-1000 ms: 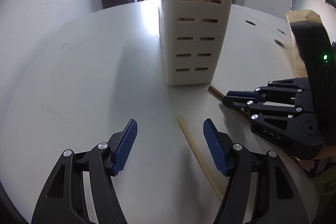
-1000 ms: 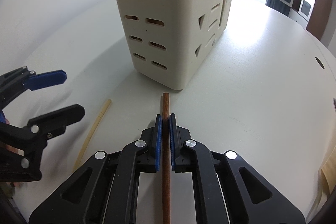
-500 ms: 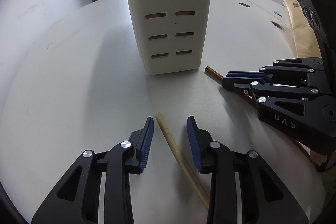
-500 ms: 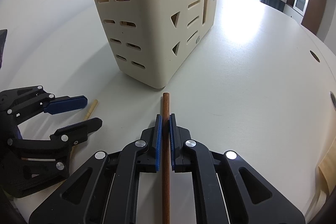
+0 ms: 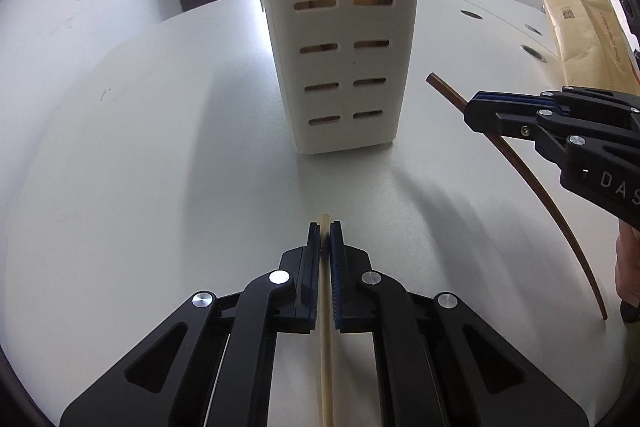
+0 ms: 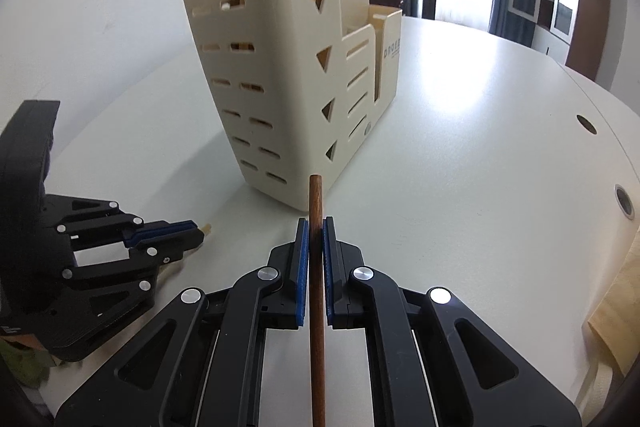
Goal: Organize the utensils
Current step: 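Lift both chopsticks with both tools up over the holder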
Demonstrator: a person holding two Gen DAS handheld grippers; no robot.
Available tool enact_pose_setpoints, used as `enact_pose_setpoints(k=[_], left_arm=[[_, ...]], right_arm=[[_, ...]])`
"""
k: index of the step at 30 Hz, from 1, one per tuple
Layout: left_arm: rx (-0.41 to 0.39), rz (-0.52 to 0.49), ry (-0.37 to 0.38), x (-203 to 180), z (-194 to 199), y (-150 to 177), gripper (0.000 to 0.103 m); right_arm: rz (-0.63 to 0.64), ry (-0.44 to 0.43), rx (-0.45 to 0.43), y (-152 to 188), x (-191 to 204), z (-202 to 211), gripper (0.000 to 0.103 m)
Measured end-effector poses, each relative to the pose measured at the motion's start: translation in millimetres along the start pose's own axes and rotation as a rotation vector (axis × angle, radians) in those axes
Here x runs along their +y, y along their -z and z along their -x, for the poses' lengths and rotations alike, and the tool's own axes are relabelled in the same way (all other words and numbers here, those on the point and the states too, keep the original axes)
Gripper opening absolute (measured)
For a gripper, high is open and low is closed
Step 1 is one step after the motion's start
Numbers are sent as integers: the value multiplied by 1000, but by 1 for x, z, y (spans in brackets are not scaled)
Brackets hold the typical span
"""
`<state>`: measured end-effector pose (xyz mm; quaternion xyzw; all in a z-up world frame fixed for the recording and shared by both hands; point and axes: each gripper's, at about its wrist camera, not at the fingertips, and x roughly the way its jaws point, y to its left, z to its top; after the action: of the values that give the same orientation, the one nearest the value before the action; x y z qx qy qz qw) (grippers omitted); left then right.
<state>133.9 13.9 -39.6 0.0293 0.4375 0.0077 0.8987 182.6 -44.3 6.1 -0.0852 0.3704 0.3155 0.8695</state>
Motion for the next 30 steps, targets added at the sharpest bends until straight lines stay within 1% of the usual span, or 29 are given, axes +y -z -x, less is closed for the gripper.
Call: enact_pose_setpoints(k=[3, 6, 10, 12, 16, 18, 20, 23, 26, 30], left_arm=[[-53, 13, -14, 4, 16, -6, 5], [-102, 40, -6, 11, 33, -12, 5], [-163, 69, 3, 18, 56, -18, 5], [-186, 77, 7, 19, 64, -21, 5], [-230, 92, 14, 25, 85, -21, 5], [-252, 105, 35, 25, 95, -23, 4], [-281, 104, 49, 29, 110, -17, 4], [-325, 94, 63, 24, 127, -19, 4], [-358, 85, 57, 19, 138, -21, 4], [-403, 78, 70, 16, 152, -27, 4]], right_arm=[[-10, -1, -35, -3, -1, 11, 8], [-11, -5, -72, -6, 2, 24, 8], [-4, -3, -116, -12, 13, 30, 8], [-6, 15, -150, -14, 15, 39, 8], [-3, 6, -200, -18, 20, 57, 7], [-1, 3, -224, -18, 20, 64, 7], [14, -2, -236, -20, 22, 71, 7], [39, 9, -264, -21, 26, 80, 7], [43, -5, -289, -24, 28, 88, 7], [67, 10, -320, -28, 31, 98, 7]])
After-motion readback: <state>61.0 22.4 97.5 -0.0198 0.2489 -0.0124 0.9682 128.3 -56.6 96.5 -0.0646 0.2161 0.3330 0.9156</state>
